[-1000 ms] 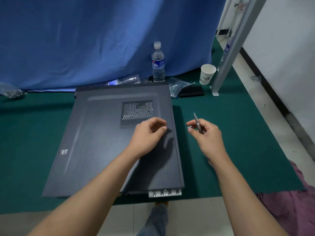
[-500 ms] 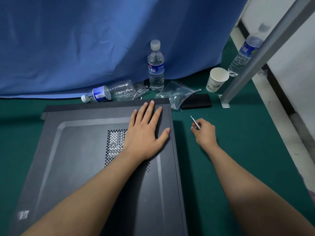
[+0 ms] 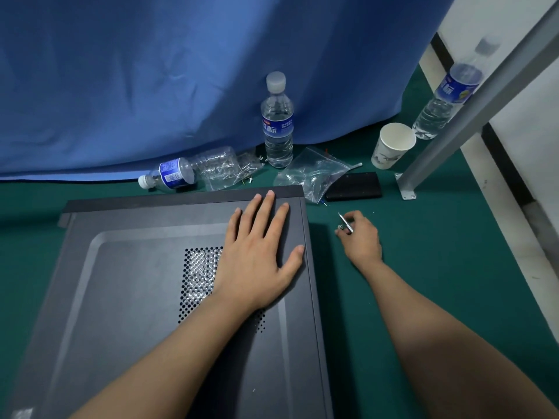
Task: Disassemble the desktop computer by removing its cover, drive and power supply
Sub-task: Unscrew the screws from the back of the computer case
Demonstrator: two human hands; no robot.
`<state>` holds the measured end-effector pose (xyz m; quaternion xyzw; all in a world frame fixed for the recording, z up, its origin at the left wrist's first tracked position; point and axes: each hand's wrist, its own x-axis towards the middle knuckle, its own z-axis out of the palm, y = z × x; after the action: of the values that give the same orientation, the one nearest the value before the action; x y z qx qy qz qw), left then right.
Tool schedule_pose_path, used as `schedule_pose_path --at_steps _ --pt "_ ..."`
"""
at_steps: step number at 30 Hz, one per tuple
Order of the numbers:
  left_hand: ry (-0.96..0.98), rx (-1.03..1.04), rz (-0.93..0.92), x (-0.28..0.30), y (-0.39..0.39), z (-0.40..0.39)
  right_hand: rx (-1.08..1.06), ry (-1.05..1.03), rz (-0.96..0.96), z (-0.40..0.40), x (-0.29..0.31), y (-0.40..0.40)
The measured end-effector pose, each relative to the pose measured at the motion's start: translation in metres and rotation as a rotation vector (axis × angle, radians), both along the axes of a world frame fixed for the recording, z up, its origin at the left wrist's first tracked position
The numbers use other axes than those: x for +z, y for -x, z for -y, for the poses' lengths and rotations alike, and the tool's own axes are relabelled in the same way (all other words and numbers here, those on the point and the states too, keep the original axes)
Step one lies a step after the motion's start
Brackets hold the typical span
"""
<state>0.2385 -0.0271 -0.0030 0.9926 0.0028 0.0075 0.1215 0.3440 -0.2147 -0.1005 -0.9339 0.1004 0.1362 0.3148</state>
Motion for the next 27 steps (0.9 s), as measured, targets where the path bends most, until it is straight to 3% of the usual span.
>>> schedule_pose_path --at_steps 6,12,23,27 --pt "0.051 0.003 0.008 0.0 0.002 -0.002 -0.17 -0.297 0.17 0.0 0.047 0.039" --pt "0.179 -0.01 0.001 0.017 0.049 -0.014 -0.143 -0.742 0.0 -0.007 0.119 0.12" --pt "0.162 0.026 -0.159 0.017 0.279 -0.073 -0.032 -0.85 -0.053 -0.009 0.144 0.324" --pt "0.138 0.146 -0.102 0.012 0.324 -0.087 -0.01 -0.874 -0.068 -0.02 0.136 0.376"
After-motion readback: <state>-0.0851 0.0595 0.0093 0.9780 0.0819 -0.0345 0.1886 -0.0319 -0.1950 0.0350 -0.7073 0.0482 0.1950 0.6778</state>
